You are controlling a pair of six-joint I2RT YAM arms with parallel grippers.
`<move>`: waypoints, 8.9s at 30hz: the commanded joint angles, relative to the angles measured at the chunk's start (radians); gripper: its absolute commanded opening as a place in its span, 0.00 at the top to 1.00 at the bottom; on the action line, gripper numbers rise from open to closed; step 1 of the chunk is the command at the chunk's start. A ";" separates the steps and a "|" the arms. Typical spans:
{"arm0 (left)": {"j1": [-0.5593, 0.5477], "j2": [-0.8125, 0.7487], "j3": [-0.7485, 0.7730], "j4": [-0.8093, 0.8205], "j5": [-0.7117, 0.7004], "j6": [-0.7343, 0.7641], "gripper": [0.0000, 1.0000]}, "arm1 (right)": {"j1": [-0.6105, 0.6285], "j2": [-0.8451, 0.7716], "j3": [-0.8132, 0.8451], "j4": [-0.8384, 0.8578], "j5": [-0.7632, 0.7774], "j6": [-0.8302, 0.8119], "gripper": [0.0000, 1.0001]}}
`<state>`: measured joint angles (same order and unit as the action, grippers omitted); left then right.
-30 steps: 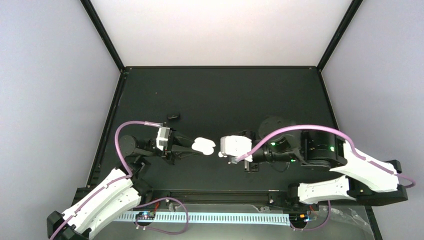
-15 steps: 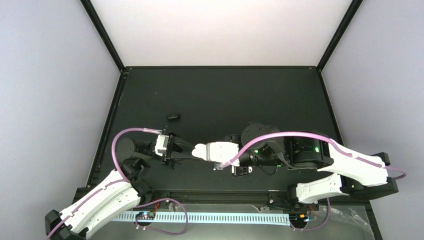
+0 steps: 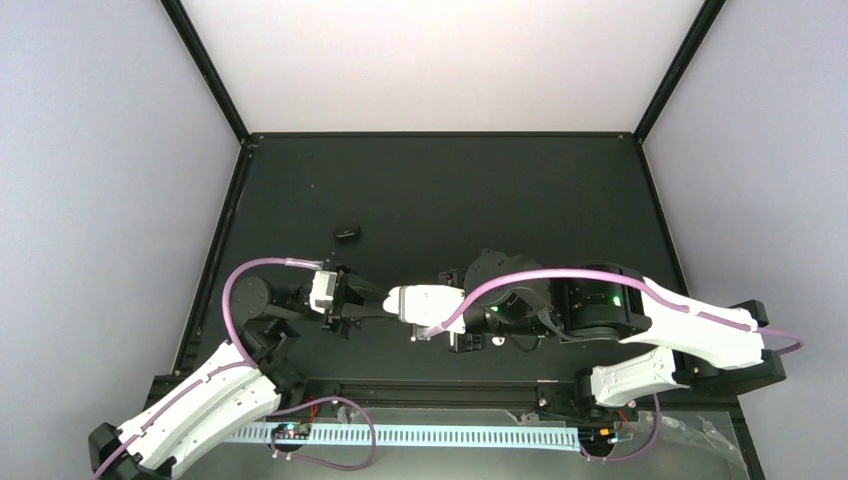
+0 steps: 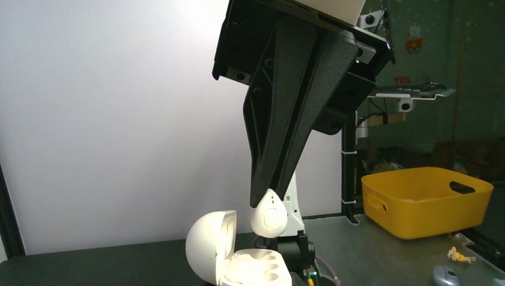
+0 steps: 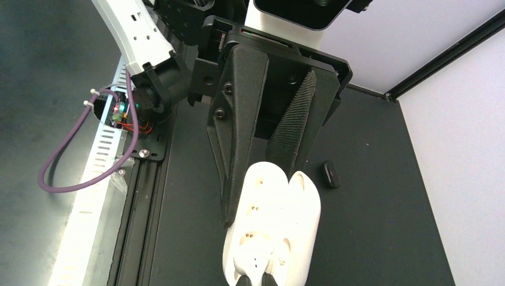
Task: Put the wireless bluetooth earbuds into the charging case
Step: Place the earbud in the charging case, then pick up the earbud from the center of the board, then place the earbud at the center of the board, then pick up the earbud from the center of the board.
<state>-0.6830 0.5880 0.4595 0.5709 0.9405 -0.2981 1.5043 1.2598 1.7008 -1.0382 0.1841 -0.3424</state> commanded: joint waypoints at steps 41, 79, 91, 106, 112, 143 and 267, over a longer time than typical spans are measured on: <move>-0.008 -0.037 0.011 0.027 -0.031 0.009 0.98 | 0.019 0.046 0.011 0.018 0.085 0.026 0.99; -0.013 -0.055 -0.013 0.069 -0.092 -0.019 0.98 | 0.017 0.037 0.048 0.038 0.113 0.058 0.91; -0.013 -0.052 -0.013 0.050 -0.112 -0.012 0.99 | 0.016 -0.037 0.058 0.111 0.124 0.118 0.83; -0.020 -0.041 -0.086 0.254 -0.165 -0.210 0.98 | -0.568 -0.449 -0.636 0.468 -0.025 0.713 0.54; -0.023 -0.067 -0.100 0.231 -0.182 -0.204 0.98 | -0.671 -0.486 -0.990 0.516 -0.126 0.943 0.54; -0.026 -0.068 -0.130 0.168 -0.173 -0.138 0.98 | -0.753 -0.463 -1.421 0.595 -0.198 1.194 0.70; -0.059 -0.190 -0.161 0.099 -0.251 -0.144 0.98 | -0.550 -0.031 -1.341 1.145 -0.278 1.653 0.65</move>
<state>-0.7311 0.4160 0.2928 0.6765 0.7059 -0.4393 0.9489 1.1995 0.3611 0.0547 -0.1055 1.2736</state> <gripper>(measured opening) 0.220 0.335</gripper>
